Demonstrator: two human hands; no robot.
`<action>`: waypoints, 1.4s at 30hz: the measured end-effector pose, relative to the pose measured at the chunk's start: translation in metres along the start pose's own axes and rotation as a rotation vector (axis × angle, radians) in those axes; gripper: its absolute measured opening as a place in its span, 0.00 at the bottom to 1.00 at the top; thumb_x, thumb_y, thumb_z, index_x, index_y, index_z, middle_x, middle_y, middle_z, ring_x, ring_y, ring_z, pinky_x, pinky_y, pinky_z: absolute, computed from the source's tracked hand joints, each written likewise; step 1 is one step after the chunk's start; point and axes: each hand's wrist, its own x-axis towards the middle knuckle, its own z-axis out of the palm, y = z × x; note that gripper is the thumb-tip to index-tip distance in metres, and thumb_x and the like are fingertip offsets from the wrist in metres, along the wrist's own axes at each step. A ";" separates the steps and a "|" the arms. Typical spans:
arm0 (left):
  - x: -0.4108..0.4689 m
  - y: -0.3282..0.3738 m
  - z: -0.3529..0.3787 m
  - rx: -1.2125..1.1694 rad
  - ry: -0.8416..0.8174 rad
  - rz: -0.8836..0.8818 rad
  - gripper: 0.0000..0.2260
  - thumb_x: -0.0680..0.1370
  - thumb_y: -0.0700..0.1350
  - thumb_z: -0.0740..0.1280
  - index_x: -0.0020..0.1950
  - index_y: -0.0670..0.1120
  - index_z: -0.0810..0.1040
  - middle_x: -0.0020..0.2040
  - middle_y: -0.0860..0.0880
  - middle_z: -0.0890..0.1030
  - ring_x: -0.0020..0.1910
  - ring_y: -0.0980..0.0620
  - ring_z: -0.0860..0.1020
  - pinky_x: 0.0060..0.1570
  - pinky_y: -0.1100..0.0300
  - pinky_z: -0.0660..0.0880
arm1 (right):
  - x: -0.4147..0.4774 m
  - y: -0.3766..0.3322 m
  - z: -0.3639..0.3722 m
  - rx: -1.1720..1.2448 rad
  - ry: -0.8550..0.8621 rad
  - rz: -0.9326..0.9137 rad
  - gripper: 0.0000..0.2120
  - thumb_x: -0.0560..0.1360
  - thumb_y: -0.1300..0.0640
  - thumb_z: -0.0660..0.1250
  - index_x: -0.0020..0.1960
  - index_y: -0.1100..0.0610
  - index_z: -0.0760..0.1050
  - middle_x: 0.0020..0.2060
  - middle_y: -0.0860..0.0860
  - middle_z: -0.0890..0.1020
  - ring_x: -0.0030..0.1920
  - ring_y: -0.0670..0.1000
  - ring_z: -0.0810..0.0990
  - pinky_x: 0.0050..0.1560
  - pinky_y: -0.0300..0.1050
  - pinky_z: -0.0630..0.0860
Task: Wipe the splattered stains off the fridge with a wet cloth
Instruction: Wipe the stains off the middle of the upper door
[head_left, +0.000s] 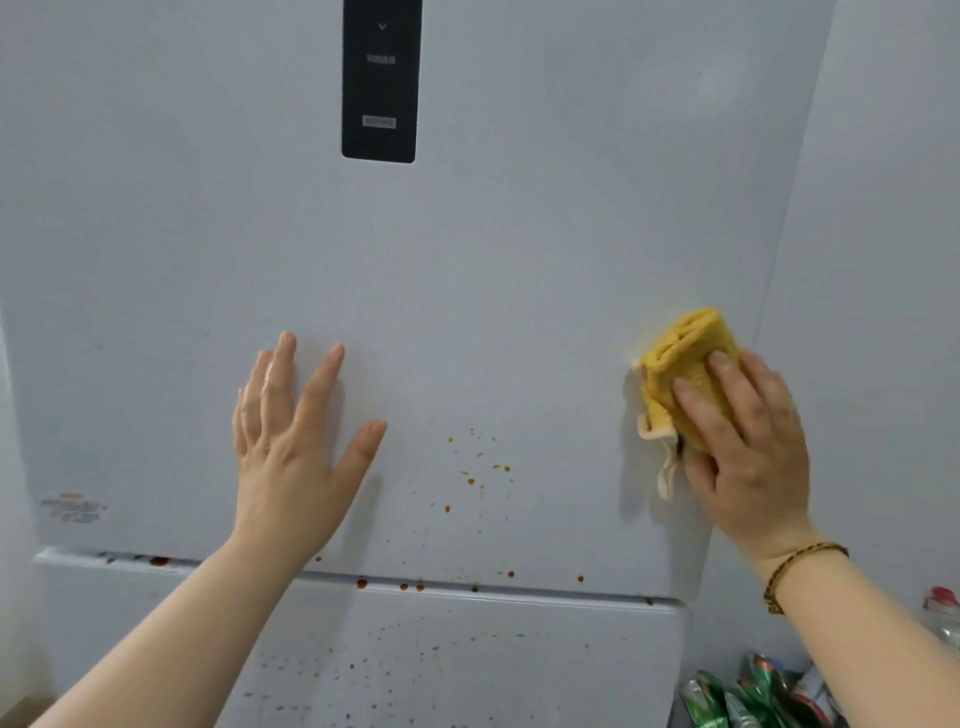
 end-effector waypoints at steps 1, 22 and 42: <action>-0.003 -0.005 -0.001 0.028 -0.002 -0.011 0.36 0.67 0.65 0.49 0.73 0.51 0.59 0.76 0.46 0.50 0.73 0.51 0.45 0.70 0.53 0.42 | 0.001 -0.008 0.002 0.006 0.046 0.155 0.14 0.79 0.56 0.53 0.64 0.54 0.66 0.63 0.59 0.65 0.65 0.63 0.62 0.64 0.58 0.62; -0.007 -0.055 -0.002 0.176 0.013 0.082 0.30 0.75 0.65 0.48 0.70 0.48 0.64 0.72 0.39 0.62 0.70 0.46 0.51 0.67 0.48 0.52 | 0.016 -0.130 0.039 0.029 0.110 0.323 0.17 0.78 0.56 0.51 0.66 0.52 0.65 0.72 0.53 0.59 0.69 0.60 0.58 0.67 0.56 0.57; -0.003 -0.075 -0.023 0.118 -0.010 0.253 0.24 0.79 0.60 0.43 0.68 0.49 0.62 0.67 0.48 0.65 0.66 0.48 0.59 0.61 0.56 0.56 | -0.005 -0.197 0.056 0.062 -0.140 -0.280 0.16 0.79 0.54 0.51 0.66 0.50 0.65 0.68 0.51 0.65 0.74 0.55 0.56 0.72 0.54 0.53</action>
